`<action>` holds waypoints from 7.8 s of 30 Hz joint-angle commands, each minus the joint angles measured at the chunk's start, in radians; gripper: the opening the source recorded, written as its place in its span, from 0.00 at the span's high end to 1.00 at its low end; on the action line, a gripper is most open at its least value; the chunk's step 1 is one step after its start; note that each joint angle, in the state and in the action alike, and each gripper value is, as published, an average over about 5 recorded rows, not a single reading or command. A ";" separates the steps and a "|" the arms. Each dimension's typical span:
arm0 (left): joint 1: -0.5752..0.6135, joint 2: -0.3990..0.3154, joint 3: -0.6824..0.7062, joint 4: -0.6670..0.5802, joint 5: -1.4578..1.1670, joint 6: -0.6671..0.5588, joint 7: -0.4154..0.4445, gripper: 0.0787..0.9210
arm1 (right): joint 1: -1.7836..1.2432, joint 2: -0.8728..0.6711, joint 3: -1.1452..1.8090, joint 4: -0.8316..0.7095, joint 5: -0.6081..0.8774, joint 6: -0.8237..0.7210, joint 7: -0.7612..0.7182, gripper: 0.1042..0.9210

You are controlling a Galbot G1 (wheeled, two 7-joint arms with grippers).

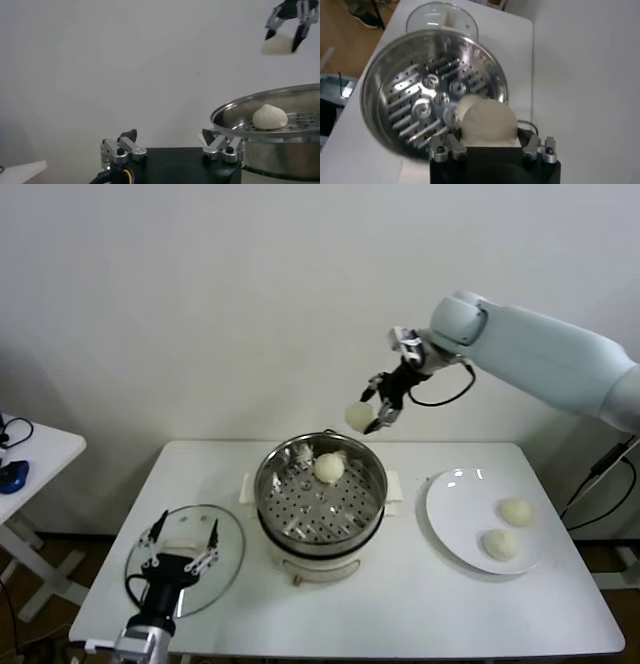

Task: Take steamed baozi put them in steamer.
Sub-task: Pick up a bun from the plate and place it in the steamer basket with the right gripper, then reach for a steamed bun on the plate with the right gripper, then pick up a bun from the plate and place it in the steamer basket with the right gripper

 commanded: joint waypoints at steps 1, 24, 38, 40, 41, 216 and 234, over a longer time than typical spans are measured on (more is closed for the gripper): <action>0.002 -0.004 -0.003 -0.002 -0.002 -0.001 0.000 0.12 | -0.024 0.173 -0.040 -0.009 0.085 -0.027 0.028 0.23; 0.010 -0.010 -0.017 0.012 -0.012 -0.013 -0.001 0.12 | -0.183 0.270 -0.067 -0.079 -0.015 -0.012 0.034 0.23; 0.004 -0.011 -0.016 0.016 -0.014 -0.014 -0.001 0.12 | -0.191 0.274 -0.076 -0.083 -0.051 0.000 0.034 0.23; 0.006 -0.012 -0.015 0.016 -0.013 -0.014 -0.001 0.12 | -0.193 0.275 -0.078 -0.084 -0.055 0.002 0.034 0.23; 0.006 -0.012 -0.015 0.016 -0.013 -0.014 -0.001 0.12 | -0.193 0.276 -0.079 -0.085 -0.058 0.003 0.034 0.23; 0.005 0.007 -0.008 0.076 -0.006 -0.073 0.046 0.12 | -0.234 0.089 0.156 0.482 -1.106 0.763 -0.185 0.28; -0.014 0.007 0.001 0.088 -0.003 -0.063 0.044 0.12 | -0.263 0.100 0.156 0.481 -1.103 0.772 -0.172 0.28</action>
